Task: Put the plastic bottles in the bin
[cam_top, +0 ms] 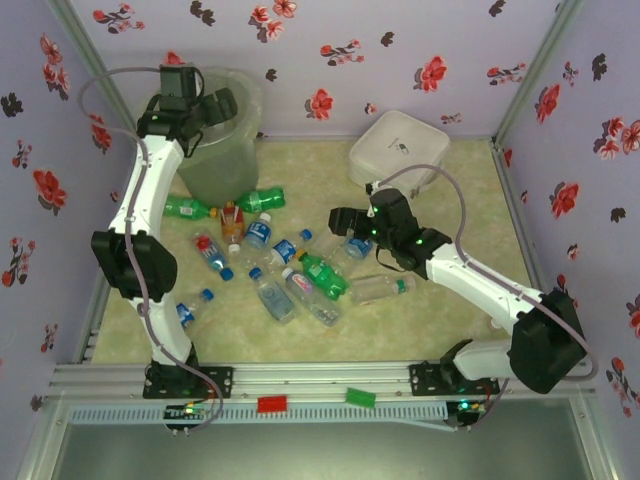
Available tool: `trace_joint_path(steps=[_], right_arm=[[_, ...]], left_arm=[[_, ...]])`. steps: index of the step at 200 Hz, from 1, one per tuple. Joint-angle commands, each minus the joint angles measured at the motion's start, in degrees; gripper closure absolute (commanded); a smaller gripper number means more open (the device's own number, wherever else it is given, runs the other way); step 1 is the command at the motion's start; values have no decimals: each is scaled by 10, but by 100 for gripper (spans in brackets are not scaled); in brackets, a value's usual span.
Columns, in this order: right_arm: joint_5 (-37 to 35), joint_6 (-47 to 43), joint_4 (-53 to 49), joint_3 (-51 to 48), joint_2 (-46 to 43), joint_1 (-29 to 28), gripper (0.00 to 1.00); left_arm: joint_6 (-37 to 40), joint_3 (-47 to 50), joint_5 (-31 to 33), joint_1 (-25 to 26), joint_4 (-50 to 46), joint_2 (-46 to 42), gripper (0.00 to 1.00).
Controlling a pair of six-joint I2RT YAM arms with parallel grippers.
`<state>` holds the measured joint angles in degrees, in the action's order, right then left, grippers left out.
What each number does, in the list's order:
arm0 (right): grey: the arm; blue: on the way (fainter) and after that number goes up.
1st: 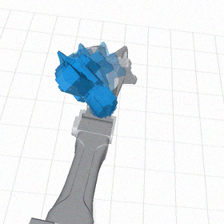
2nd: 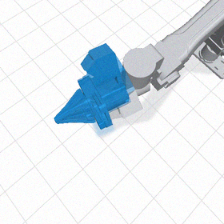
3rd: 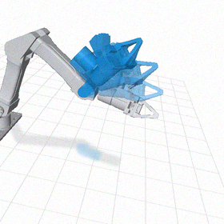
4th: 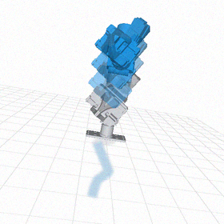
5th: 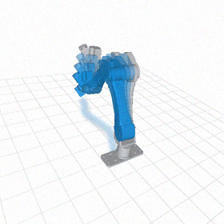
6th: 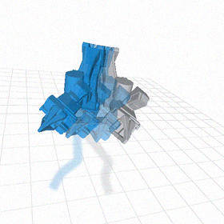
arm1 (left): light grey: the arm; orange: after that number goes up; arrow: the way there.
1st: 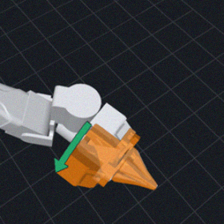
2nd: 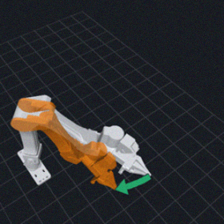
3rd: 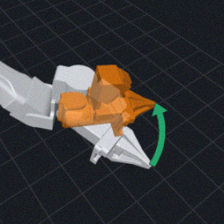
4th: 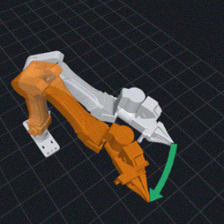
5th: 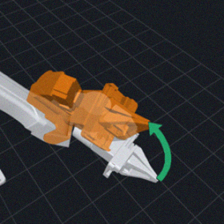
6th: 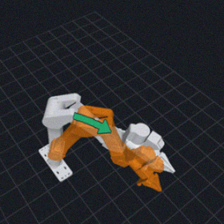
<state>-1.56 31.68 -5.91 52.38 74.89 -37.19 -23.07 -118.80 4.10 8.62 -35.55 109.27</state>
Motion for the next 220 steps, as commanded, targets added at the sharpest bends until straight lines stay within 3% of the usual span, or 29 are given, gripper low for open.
trace_joint_path(steps=[1, 40, 82, 153, 183, 220], right_arm=[[-28, -4, -3, -9, -12, -5, 0], [-89, 10, -21, -1, -9, -5, 0], [-104, 8, -6, -5, -8, -5, 0], [-27, -21, 35, 5, 51, -9, 0], [4, -19, 59, 16, 86, -20, 0], [24, -18, 76, 32, 113, -35, 0]], left_arm=[[9, -20, 13, -3, -17, -30, 0], [11, 32, 12, -4, -19, -93, 0], [-15, 217, 3, -22, 34, -239, 0], [-103, 557, -10, -88, 104, -503, 0], [-169, 687, -8, -115, 165, -534, 0], [-250, 792, -9, -151, 281, -486, 0]])
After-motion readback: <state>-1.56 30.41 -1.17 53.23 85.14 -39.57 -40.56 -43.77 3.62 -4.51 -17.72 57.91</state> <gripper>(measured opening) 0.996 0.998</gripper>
